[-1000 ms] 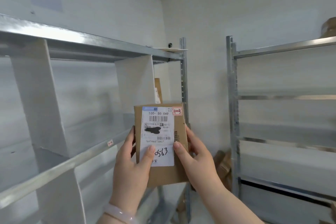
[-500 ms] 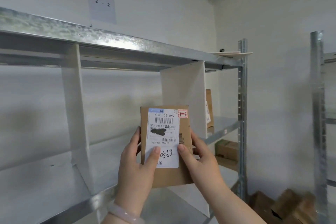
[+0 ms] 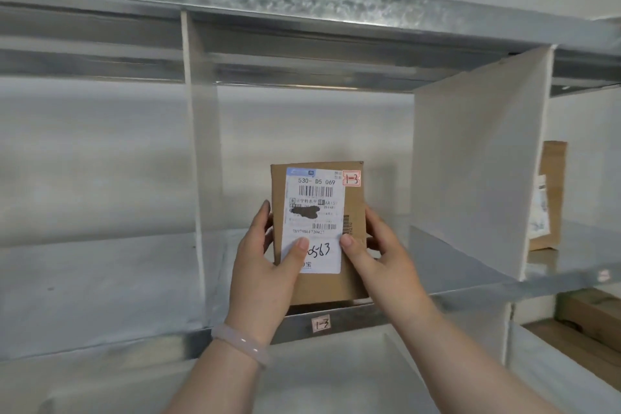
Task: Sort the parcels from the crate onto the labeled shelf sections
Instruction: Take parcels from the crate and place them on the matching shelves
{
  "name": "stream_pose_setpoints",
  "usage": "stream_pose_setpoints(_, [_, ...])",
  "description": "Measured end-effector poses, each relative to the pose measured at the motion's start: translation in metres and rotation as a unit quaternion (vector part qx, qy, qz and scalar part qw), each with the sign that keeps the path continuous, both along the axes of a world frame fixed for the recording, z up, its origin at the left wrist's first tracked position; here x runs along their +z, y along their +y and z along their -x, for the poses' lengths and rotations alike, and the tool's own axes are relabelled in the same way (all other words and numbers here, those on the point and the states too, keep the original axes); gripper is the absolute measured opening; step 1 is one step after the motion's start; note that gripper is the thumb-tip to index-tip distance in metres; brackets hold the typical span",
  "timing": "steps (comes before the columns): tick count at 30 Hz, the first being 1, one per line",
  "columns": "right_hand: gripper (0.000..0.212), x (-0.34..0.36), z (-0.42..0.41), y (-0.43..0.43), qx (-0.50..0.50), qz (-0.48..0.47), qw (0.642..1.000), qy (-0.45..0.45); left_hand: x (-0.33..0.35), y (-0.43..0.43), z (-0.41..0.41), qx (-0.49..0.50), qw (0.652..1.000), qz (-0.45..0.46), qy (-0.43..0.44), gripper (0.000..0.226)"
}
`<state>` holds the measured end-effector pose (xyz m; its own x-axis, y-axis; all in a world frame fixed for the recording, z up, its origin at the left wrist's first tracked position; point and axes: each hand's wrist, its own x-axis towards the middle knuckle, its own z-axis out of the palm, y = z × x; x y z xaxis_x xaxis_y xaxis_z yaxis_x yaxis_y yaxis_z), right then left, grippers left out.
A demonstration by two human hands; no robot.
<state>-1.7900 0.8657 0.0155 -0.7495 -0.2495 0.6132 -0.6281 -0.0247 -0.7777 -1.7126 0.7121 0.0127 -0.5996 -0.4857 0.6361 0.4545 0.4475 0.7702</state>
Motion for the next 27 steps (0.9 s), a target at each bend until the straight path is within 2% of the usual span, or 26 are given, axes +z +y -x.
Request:
stream_pose_setpoints(5, [0.054, -0.015, 0.020, -0.016, 0.050, -0.022, 0.999, 0.000, -0.013, -0.011, -0.001, 0.059, 0.997, 0.030, -0.028, 0.057])
stream_pose_setpoints(13, [0.058, -0.014, 0.037, -0.028, 0.083, -0.060, 0.995, -0.006, -0.014, -0.022, -0.002, 0.127, 0.988, 0.049, -0.070, 0.060])
stream_pose_setpoints(18, [0.069, -0.010, 0.056, -0.040, 0.105, -0.075, 0.991, -0.040, -0.009, -0.033, 0.012, 0.123, 0.985, 0.040, -0.111, 0.061])
stream_pose_setpoints(27, [0.071, -0.004, 0.070, -0.054, 0.111, -0.069, 0.988, -0.080, -0.002, -0.040, 0.038, 0.109, 0.986, 0.012, -0.123, 0.058])
